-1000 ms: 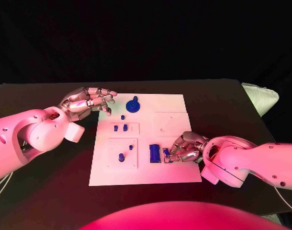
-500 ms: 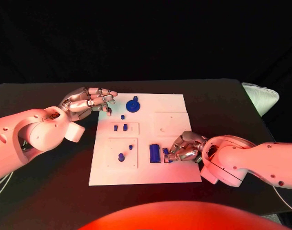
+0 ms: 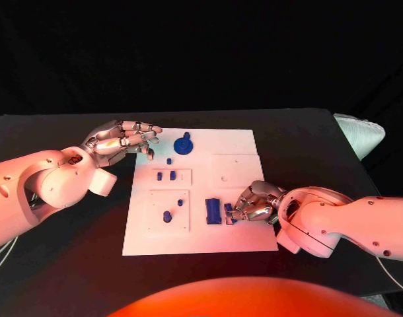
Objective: Assemble the parts on the task board
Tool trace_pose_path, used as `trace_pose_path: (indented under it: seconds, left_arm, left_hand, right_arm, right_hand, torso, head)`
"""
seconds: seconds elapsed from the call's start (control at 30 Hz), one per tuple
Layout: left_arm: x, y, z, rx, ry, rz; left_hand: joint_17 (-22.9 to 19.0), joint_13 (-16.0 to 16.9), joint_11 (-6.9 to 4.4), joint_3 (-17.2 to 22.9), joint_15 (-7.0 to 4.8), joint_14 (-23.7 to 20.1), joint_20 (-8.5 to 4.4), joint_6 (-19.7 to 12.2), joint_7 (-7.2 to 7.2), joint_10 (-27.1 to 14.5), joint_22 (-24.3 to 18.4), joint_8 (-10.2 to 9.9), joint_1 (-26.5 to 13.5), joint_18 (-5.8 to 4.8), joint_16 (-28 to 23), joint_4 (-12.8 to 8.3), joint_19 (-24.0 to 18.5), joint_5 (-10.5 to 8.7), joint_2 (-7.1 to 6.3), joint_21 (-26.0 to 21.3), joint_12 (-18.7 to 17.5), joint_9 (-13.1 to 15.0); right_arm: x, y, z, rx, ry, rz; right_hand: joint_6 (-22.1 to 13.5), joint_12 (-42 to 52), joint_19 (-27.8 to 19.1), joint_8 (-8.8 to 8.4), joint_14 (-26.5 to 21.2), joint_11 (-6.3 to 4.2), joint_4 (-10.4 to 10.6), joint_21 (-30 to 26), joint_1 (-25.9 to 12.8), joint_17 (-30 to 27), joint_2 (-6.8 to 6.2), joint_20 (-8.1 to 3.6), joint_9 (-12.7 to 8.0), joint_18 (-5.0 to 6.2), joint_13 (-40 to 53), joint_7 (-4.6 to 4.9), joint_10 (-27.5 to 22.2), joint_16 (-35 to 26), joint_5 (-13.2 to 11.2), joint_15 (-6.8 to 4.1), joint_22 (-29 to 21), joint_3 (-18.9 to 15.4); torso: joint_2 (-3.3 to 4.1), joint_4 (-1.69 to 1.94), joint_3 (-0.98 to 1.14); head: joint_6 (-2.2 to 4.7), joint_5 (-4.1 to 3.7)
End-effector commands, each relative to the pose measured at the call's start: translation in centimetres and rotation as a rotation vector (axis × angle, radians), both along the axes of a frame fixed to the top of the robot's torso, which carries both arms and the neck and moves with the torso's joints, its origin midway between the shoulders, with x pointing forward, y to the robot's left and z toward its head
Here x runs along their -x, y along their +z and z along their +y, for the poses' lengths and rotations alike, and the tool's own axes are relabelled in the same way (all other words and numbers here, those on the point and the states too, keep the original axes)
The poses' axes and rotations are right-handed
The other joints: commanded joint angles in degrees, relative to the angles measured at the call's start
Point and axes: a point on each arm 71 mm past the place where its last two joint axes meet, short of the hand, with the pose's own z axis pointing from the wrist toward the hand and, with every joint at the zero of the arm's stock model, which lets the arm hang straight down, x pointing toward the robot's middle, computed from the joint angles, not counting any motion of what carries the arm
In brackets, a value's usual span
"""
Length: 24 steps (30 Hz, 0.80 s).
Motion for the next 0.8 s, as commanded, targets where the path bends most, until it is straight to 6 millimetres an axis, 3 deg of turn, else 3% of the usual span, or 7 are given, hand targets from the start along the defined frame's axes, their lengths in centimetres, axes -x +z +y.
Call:
trace_pose_path:
  seconds: [0.03, 0.27, 0.43, 0.7, 0.8]
  left_arm:
    - [0.1, 0.06, -0.24, 0.007, -0.023, 0.001]
    - [0.1, 0.05, -0.22, 0.006, -0.024, 0.002]
    - [0.1, 0.04, -0.22, 0.006, -0.024, 0.002]
    - [0.09, 0.03, -0.19, 0.005, -0.023, 0.003]
    - [0.09, 0.02, -0.18, 0.005, -0.023, 0.003]
  left_hand:
    - [0.1, 0.06, 0.02, 0.08, -0.1, -0.11, 0.07, -0.48, -0.1, -0.46, -0.08, 0.22, -0.19, 0.77, -0.05, 0.38, 0.52, -0.12, 0.46, -0.21, 0.22, -0.05]
    - [0.1, 0.06, 0.02, 0.08, -0.1, -0.11, 0.07, -0.48, -0.1, -0.46, -0.08, 0.22, -0.19, 0.77, -0.05, 0.38, 0.52, -0.12, 0.46, -0.21, 0.22, -0.05]
    - [0.1, 0.06, 0.02, 0.08, -0.1, -0.11, 0.07, -0.48, -0.1, -0.46, -0.08, 0.22, -0.19, 0.77, -0.05, 0.38, 0.52, -0.12, 0.46, -0.21, 0.22, -0.05]
    - [0.1, 0.06, 0.02, 0.08, -0.1, -0.11, 0.07, -0.48, -0.1, -0.46, -0.08, 0.22, -0.19, 0.77, -0.05, 0.38, 0.52, -0.12, 0.46, -0.21, 0.22, -0.05]
    - [0.1, 0.06, 0.02, 0.08, -0.1, -0.11, 0.07, -0.48, -0.1, -0.46, -0.08, 0.22, -0.19, 0.77, -0.05, 0.38, 0.52, -0.12, 0.46, -0.21, 0.22, -0.05]
  right_arm:
    - [0.07, 0.12, 0.38, -0.009, 0.029, -0.017]
    - [0.04, 0.15, 0.38, -0.012, 0.031, -0.021]
    - [0.01, 0.16, 0.3, -0.01, 0.035, -0.026]
    - [0.03, 0.14, 0.13, -0.004, 0.047, -0.025]
    - [0.08, 0.12, -0.05, -0.003, 0.059, -0.021]
  right_hand:
    - [0.14, 0.2, 4.66, -0.32, 5.54, -0.2, 0.13, 0.19, -0.6, 13.74, -0.09, -0.47, -0.11, -0.57, 10.65, 0.43, 2.61, 0.25, 0.0, -0.25, 13.56, -0.44]
    - [0.32, 0.22, 4.65, -0.55, 5.54, -0.14, 1.64, 0.18, -1.69, 13.75, -0.5, -0.41, -0.3, -0.57, 10.69, 0.48, 2.63, 0.26, -0.95, -0.19, 13.56, -2.65]
    - [0.51, 0.12, 4.64, -0.79, 5.55, -0.16, 2.64, 0.16, -2.28, 13.76, -0.03, -0.39, -0.51, -0.56, 10.69, 0.43, 2.61, 0.26, -4.97, -0.19, 13.55, -5.66]
    - [0.51, 0.12, 4.62, -0.83, 5.53, -0.15, 2.65, 0.07, -2.31, 13.69, 0.01, -0.39, -0.53, -0.55, 10.7, 0.43, 2.61, 0.22, -5.25, -0.2, 13.53, -5.99]
    - [0.46, 0.06, 4.62, -0.96, 5.53, -0.19, 1.9, 0.05, -0.15, 13.69, 0.04, -0.4, -0.62, -0.54, 10.69, 0.4, 2.59, 0.21, -5.75, -0.23, 13.52, -6.47]
  torso:
    - [-0.04, 0.04, -0.04]
    - [-0.01, 0.04, -0.03]
    - [0.01, 0.01, -0.02]
    - [-0.03, 0.03, 0.0]
    - [-0.04, 0.03, 0.0]
  head:
    - [0.0, 0.0]
    - [0.06, -0.01]
    - [0.01, 0.0]
    - [-0.05, -0.06]
    - [-0.02, -0.1]
